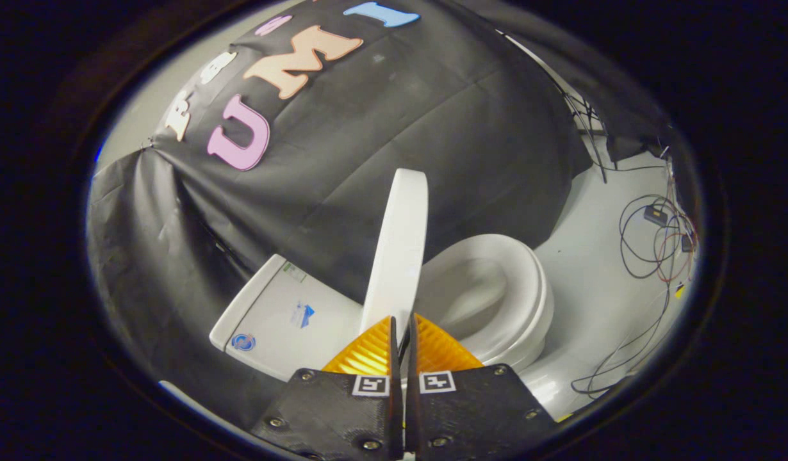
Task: Open the toilet lid.
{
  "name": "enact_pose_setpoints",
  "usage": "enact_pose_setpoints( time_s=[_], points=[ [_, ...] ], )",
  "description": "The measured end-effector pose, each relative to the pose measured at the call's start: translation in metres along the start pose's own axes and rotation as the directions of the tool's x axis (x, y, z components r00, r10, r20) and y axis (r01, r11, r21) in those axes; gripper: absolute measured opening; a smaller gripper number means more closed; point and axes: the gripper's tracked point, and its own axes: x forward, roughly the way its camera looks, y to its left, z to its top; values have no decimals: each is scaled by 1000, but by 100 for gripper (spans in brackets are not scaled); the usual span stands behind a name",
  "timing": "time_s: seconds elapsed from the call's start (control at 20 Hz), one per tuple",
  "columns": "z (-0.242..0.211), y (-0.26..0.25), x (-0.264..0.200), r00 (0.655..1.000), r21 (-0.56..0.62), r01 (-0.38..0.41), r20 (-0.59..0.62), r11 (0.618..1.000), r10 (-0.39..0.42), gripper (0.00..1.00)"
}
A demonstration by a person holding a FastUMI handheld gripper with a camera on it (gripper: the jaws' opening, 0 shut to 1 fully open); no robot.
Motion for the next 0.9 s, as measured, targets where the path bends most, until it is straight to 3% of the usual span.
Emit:
enact_pose_setpoints(
  time_s=[0.6,0.9],
  points=[
    [5,32,-2,1000,-87,-11,16,996,12,3],
    [5,56,-3,1000,-186,-2,29,983,8,3]
  ],
)
